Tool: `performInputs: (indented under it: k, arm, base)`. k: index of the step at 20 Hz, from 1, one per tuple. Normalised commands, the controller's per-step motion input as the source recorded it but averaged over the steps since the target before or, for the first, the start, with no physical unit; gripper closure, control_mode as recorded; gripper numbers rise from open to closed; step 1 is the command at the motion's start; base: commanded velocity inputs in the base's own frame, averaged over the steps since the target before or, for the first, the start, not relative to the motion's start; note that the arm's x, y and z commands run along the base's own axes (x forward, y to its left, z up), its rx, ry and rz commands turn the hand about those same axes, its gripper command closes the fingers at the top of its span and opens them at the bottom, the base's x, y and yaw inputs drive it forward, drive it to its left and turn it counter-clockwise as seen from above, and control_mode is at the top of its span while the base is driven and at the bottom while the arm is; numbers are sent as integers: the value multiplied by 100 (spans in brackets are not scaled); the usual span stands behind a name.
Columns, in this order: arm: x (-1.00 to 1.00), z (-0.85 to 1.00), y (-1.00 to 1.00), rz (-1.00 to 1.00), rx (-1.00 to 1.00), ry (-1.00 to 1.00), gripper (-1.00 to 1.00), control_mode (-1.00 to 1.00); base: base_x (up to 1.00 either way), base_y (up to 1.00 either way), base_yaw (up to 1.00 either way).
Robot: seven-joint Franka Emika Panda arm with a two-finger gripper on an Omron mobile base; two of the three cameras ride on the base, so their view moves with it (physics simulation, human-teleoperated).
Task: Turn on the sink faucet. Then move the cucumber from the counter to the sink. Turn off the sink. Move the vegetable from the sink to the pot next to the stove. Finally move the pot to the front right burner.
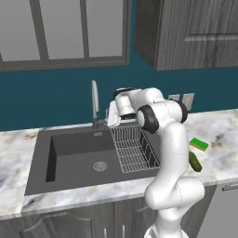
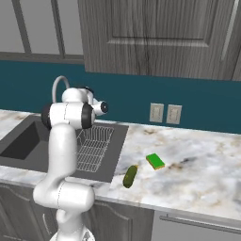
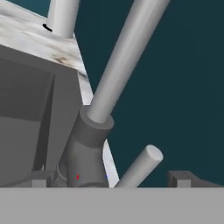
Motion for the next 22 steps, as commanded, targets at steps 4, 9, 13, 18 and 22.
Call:
performInputs:
  k: [4, 9, 13, 18, 22]
  arm:
    - [0, 0, 21, 6, 0, 1, -100, -100]
    - [1, 0, 36, 2, 0, 2, 100, -100]
    - [5, 1, 39, 0, 0, 0, 100, -100]
    - [5, 9, 21, 0, 3, 0, 100, -100]
    - [12, 16, 21, -5, 4, 1, 100, -100]
  base:
    - [0, 0, 0]
    - [0, 0, 0]
    - [0, 0, 0]
    - [0, 0, 0]
    - [0, 0, 0]
